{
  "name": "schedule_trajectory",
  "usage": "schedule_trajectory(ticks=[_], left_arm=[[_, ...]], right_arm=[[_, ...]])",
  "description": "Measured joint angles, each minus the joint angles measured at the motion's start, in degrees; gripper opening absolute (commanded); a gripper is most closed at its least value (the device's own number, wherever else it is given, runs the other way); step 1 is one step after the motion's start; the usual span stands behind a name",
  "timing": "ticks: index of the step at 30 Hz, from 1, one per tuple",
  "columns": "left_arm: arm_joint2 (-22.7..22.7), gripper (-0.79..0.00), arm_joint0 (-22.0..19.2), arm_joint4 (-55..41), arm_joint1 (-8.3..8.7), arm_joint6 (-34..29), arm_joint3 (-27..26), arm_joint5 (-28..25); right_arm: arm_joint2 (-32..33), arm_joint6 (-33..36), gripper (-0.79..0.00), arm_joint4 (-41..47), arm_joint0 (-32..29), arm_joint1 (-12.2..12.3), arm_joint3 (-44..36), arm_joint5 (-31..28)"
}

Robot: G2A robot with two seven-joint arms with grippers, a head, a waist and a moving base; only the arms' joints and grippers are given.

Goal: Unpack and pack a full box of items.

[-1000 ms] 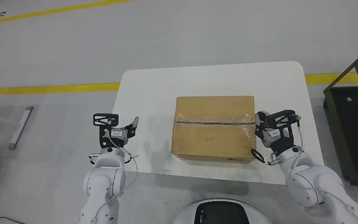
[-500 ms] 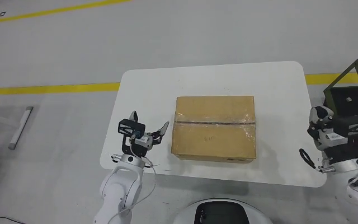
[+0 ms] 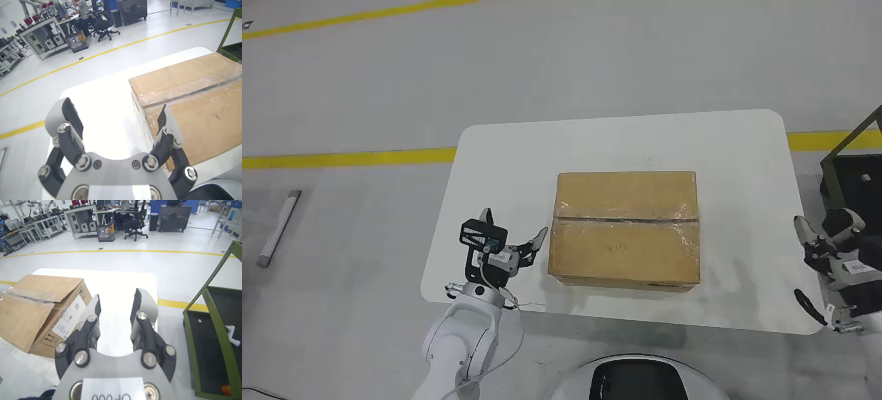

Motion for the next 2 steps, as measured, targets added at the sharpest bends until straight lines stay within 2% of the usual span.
schedule_trajectory(ticks=[2], left_arm=[[0.00, -0.001, 0.00, 0.00, 0.00, 0.00, 0.00, 0.00]], right_arm=[[0.00, 0.00, -0.202, 0.00, 0.00, 0.00, 0.00, 0.00]])
